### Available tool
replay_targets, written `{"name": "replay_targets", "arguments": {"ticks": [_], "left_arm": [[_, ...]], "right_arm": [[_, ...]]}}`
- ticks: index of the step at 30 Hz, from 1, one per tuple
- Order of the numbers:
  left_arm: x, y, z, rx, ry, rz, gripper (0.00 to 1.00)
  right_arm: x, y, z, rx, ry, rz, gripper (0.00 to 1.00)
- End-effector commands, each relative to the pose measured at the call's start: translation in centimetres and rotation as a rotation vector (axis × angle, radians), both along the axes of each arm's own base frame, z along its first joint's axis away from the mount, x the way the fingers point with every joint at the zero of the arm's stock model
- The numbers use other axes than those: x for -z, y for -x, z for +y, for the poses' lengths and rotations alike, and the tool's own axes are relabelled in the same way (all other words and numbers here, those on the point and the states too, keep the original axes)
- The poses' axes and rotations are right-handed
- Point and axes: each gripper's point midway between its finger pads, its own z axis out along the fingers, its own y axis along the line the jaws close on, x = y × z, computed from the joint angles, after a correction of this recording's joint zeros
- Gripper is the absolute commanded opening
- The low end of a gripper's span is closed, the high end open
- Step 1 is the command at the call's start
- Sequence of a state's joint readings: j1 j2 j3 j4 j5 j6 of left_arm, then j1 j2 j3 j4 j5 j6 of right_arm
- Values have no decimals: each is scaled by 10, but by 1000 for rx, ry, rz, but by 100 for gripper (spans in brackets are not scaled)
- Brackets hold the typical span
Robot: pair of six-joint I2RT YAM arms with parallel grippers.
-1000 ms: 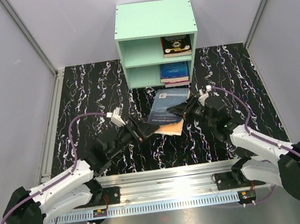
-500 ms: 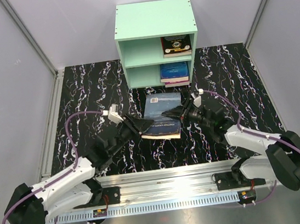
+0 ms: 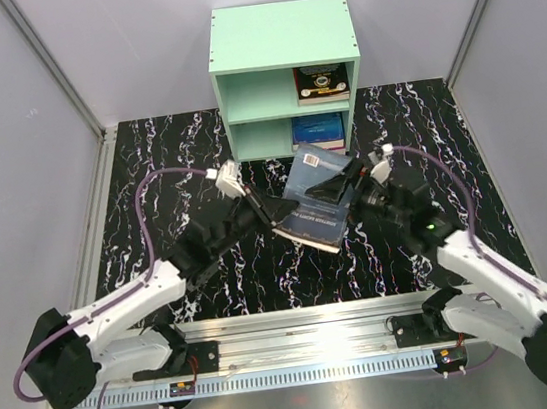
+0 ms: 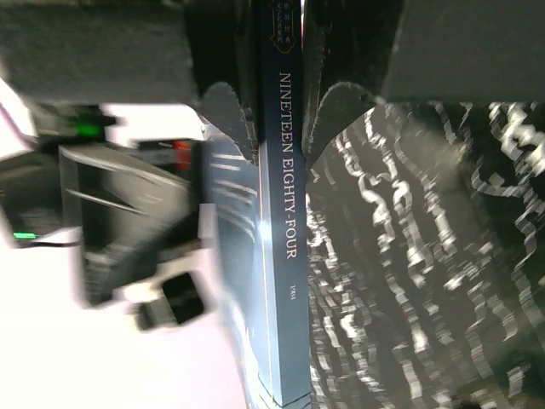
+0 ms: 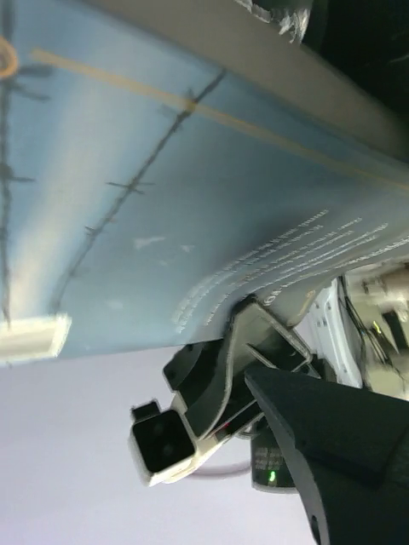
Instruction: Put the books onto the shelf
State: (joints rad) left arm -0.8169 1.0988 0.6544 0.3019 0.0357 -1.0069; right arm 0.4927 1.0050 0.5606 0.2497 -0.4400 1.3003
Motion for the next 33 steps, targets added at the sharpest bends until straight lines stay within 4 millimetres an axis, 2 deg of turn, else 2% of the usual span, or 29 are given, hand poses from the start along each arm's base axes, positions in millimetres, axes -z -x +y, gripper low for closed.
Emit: {"name": "replay_targets", "arguments": {"ticks": [1,2,4,5,6,8,9,10,13,17,21,23,26,28,33], "left_arm": [[-66,-28,-12,-16,24,-219,0],[-75,-37,-21,-10,27,-232,0],[-85,-49,-28,-1,28,-249,0],[-77,-59,-35,2,17,-238,0],[-94,-65,-40,5,44,-266,0],[-89,-82,-45,-1,43,-254,0],[-97,-87,-48,1,57,-268,0],[-88,-99,-50,-1,53,-247,0],[-93,-116,-48,-4,90,-245,0],[-86,-133,-45,-2,127,-230,0],[-94,-133,-44,41,166,-269,0],[-98,-129,-46,95,189,-290,0],[-116,-118,-50,198,234,-360,0],[-118,-112,-55,259,234,-371,0],[-117,-129,-49,196,216,-363,0]], "right_arm": [[-69,36,-33,-2,222,-244,100],[-80,44,-43,18,244,-287,100],[-88,53,-61,56,331,-309,100],[-92,57,-67,70,349,-319,100],[-97,63,-74,81,361,-335,99],[-101,73,-88,112,403,-345,100],[-101,76,-93,121,415,-352,100],[-98,79,-98,130,439,-343,100],[-97,87,-108,147,468,-351,100],[-90,92,-115,154,501,-350,100],[-78,91,-116,146,522,-330,100],[-70,90,-114,137,526,-317,100],[-61,89,-112,129,529,-304,100],[-54,88,-112,126,534,-288,100],[-45,88,-111,117,540,-271,100]]}}
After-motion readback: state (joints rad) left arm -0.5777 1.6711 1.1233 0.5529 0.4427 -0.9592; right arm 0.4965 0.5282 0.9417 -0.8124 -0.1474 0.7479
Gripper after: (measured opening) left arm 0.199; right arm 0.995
